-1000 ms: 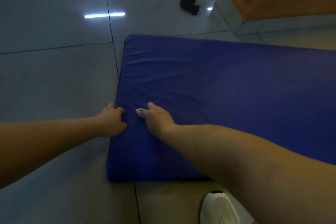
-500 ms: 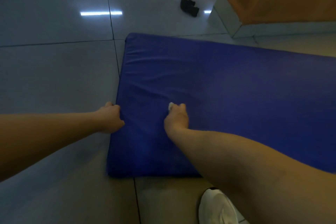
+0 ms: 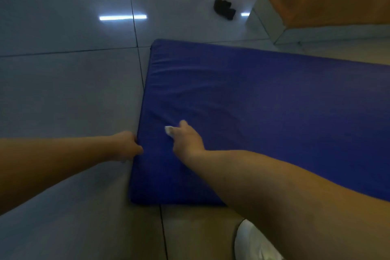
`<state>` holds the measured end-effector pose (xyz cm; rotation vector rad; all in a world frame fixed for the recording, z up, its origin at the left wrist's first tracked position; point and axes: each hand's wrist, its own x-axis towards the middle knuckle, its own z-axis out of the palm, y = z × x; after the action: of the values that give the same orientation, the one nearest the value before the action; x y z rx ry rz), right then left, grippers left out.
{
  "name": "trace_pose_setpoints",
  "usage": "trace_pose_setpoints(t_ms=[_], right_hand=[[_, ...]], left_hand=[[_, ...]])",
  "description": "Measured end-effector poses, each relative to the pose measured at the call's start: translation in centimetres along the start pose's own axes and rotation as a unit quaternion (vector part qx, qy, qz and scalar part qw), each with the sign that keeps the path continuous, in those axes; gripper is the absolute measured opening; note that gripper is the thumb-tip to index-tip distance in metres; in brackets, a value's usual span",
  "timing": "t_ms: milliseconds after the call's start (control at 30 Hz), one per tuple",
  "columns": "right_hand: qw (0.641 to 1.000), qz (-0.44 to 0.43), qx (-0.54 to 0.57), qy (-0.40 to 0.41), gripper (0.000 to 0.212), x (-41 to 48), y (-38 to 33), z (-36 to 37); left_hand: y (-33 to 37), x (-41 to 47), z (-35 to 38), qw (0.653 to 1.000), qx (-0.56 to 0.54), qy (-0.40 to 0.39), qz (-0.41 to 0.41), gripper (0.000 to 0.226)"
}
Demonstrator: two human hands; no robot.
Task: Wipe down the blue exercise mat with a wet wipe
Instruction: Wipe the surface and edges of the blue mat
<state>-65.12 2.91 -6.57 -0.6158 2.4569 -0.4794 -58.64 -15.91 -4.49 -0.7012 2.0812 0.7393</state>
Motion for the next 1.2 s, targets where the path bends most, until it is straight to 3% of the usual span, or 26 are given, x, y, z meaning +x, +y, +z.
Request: trace_pose_setpoints(t_ms=[133, 233, 333, 433, 600, 700, 800, 1033, 1200], right_hand=[[0.987, 0.118, -0.076, 0.077, 0.027, -2.3, 7.1, -3.8], [0.962, 0.242, -0.06, 0.113, 0.03, -3.4, 10.4, -4.8], [0.957, 0.266, -0.007, 0.116, 0.033, -3.4, 9.2, -3.4], [0.977, 0.193, -0.01, 0.094, 0.037, -2.0, 5.2, -0.6], [0.979, 0.133, 0.089, 0.123, 0.049, -0.7, -2.4, 3.1], [0.999, -0.011, 0.009, 0.042, 0.025, -0.6, -5.4, 4.6], [0.996, -0.085, 0.011, -0.021, 0.027, -1.1, -7.1, 5.9], [0.987, -0.149, 0.012, 0.056, 0.006, -1.3, -3.7, 5.5], [0.979, -0.2, -0.028, 0.038, 0.049, -1.5, -2.7, 5.8]], left_hand=[[0.6, 0.0, -0.2, 1.0, -0.006, -0.001, -0.006, 0.016], [0.8, -0.1, -0.3, 1.0, -0.006, -0.003, -0.014, 0.02], [0.5, -0.2, -0.4, 1.0, -0.015, -0.01, -0.018, 0.023], [-0.2, -0.3, -0.4, 1.0, -0.026, -0.008, -0.009, 0.027], [-0.8, -0.3, 0.0, 0.999, -0.039, 0.005, 0.011, 0.024], [-1.1, -0.2, 0.1, 0.998, -0.051, 0.006, 0.022, 0.017], [-1.6, -0.1, 0.2, 0.997, -0.071, 0.0, 0.034, 0.025], [-1.1, -0.3, 0.1, 0.998, -0.057, -0.002, 0.038, 0.026], [-1.0, 0.2, -0.1, 0.998, -0.057, 0.006, 0.03, 0.023]])
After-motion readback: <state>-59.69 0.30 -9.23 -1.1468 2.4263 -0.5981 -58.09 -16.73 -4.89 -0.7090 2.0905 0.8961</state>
